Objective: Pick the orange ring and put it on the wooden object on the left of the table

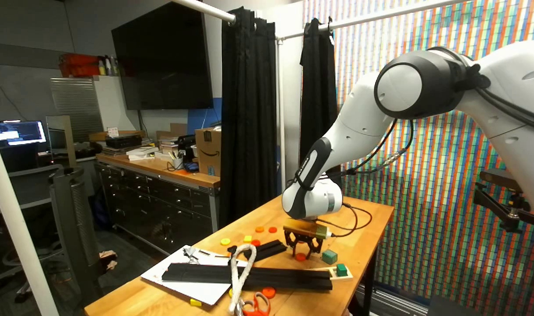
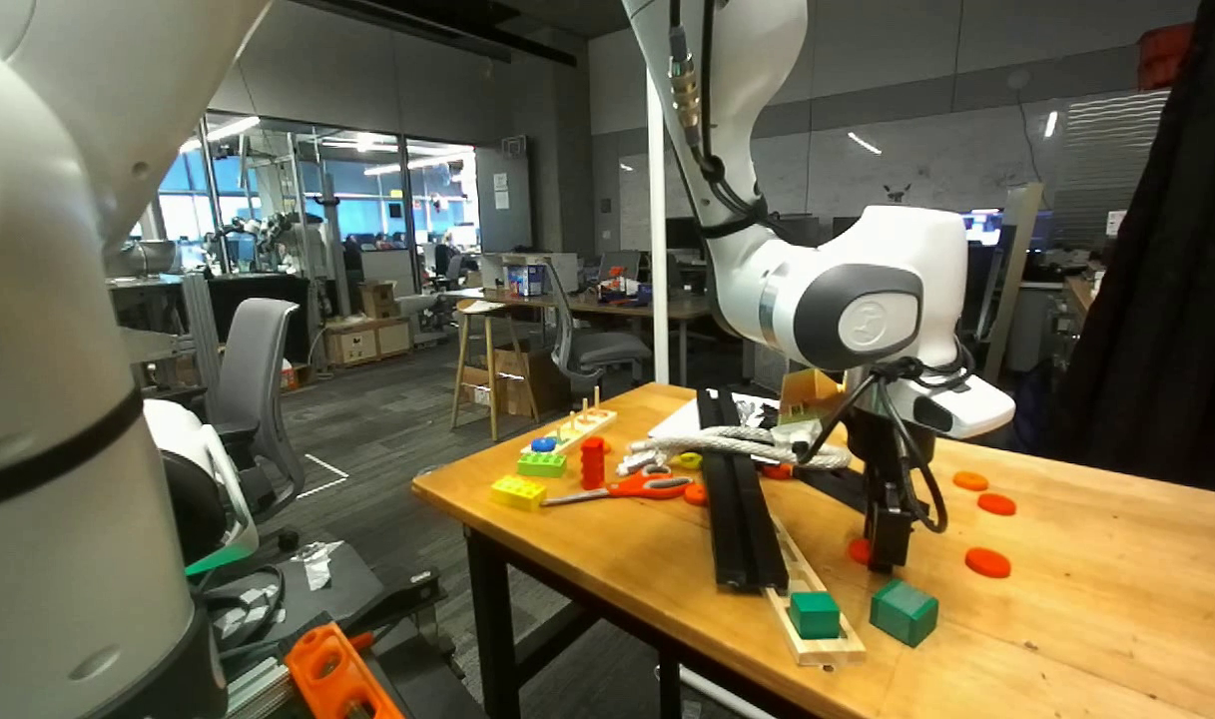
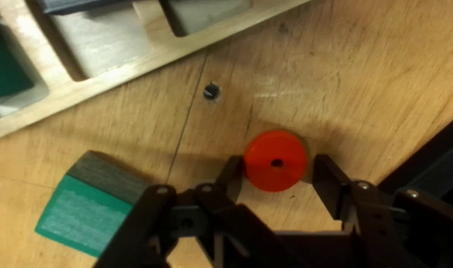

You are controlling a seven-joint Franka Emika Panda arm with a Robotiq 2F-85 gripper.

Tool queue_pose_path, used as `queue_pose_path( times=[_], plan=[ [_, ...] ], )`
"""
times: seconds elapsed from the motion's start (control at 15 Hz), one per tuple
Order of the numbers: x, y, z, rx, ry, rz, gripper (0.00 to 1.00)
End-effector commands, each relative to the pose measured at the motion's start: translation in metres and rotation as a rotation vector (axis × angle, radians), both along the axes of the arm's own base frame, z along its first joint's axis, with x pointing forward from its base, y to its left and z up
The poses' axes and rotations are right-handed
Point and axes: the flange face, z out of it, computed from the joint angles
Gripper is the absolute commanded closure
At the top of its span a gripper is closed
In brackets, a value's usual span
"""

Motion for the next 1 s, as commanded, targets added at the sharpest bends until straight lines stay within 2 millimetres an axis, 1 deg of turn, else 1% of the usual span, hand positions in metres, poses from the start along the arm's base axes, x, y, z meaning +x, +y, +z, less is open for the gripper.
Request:
queue_pose_path(
  times=[0.0,0.27,0.4,0.6,0.73,0.93],
  plan=[
    [0.008,0.0,0.001,0.003,-0.009,0.007,0.79],
    [0.008,-0.001,0.002,0.001,-0.007,0.006,0.8],
    [0.006,0.0,0.011,0.001,-0.01,0.008,0.81],
    [0.004,0.006,0.032,-0.004,-0.029,0.023,0.81],
    [0.005,0.013,0.051,-0.013,-0.051,0.033,0.81],
    [0.005,0.029,0.084,-0.025,-0.087,0.078,0.81]
  ],
)
